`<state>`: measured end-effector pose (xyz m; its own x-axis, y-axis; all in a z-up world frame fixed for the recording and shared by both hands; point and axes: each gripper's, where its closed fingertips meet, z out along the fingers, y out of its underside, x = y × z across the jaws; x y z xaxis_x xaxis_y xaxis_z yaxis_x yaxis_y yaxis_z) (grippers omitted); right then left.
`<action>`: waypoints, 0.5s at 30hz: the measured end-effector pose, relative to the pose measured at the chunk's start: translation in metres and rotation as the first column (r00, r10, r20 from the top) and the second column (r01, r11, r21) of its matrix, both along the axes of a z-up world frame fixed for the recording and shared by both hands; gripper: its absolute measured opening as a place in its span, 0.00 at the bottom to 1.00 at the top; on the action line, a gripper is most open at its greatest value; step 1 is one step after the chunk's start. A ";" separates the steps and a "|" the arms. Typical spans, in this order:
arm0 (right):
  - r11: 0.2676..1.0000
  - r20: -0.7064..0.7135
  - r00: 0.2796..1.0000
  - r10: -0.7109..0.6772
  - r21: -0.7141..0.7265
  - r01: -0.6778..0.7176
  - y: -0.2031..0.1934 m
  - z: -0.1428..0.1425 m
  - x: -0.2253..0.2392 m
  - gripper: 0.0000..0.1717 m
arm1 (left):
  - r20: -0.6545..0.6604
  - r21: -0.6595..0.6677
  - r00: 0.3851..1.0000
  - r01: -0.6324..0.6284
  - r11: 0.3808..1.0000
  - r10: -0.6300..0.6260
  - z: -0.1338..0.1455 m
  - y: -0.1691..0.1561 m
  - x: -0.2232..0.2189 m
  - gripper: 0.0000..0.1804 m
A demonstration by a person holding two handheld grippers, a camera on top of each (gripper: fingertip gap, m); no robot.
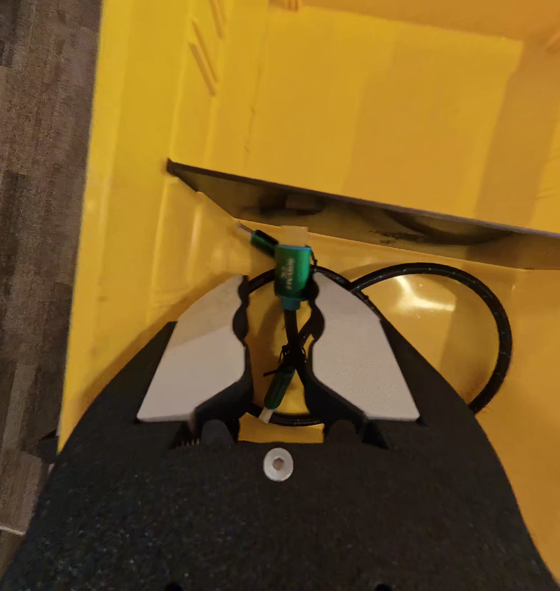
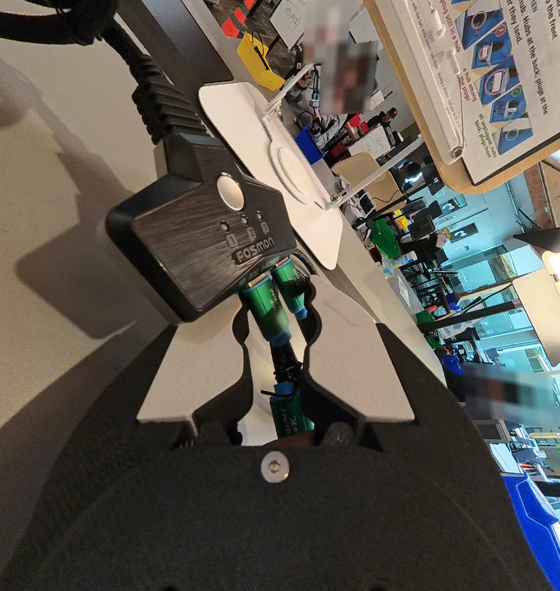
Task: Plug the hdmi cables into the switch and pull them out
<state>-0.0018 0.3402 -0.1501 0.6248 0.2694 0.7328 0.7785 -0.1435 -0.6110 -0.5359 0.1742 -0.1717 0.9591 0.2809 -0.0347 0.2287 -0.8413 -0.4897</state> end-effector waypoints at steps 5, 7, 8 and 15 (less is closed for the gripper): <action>1.000 0.002 1.000 0.000 -0.002 0.000 0.000 0.000 0.000 0.18 | -0.179 0.165 0.983 -0.001 0.986 0.031 0.066 -0.008 -0.001 0.09; 1.000 0.003 1.000 0.000 -0.004 0.000 0.001 -0.001 0.000 0.18 | -0.279 0.275 0.958 0.014 0.961 0.066 0.121 -0.016 0.004 0.09; 1.000 0.004 1.000 -0.001 -0.004 0.001 0.001 -0.001 -0.001 0.18 | -0.323 0.332 0.943 0.034 0.943 0.080 0.153 -0.021 0.009 0.08; 1.000 0.003 1.000 -0.001 -0.007 0.001 0.002 -0.001 -0.002 0.18 | -0.294 0.410 0.914 0.384 0.827 -0.279 0.263 -0.032 0.164 0.08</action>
